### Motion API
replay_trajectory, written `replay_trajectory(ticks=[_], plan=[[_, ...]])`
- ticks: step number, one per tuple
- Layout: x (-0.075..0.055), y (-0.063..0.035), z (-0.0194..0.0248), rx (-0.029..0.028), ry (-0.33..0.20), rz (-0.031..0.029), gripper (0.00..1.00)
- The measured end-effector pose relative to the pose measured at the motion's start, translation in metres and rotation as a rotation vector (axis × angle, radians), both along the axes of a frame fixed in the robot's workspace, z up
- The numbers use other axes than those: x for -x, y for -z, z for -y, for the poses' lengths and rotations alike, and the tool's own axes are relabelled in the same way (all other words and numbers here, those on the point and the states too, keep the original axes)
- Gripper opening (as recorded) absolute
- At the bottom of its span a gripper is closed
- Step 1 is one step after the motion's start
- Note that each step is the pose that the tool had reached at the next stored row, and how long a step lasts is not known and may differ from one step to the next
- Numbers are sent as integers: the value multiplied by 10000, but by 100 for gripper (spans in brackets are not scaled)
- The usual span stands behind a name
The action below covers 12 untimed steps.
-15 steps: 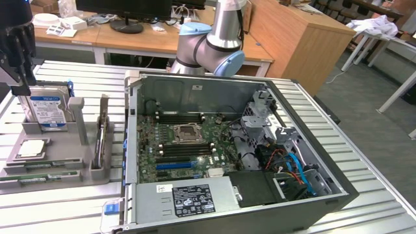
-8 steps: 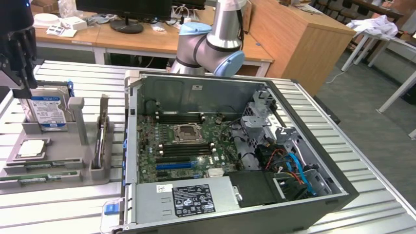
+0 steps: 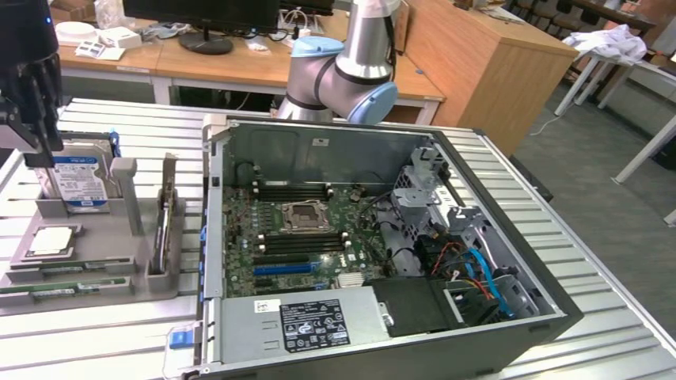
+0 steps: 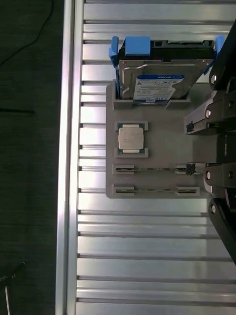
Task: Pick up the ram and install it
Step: 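Pick up the ram and move it above insertion slot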
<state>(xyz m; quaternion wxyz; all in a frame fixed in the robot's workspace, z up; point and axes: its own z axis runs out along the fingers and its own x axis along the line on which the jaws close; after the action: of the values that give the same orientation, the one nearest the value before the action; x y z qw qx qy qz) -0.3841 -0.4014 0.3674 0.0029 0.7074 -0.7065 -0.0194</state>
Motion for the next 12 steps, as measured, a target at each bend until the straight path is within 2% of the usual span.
replay_trajectory(ticks=[12], plan=[[0, 92, 0, 1, 0, -1, 36]])
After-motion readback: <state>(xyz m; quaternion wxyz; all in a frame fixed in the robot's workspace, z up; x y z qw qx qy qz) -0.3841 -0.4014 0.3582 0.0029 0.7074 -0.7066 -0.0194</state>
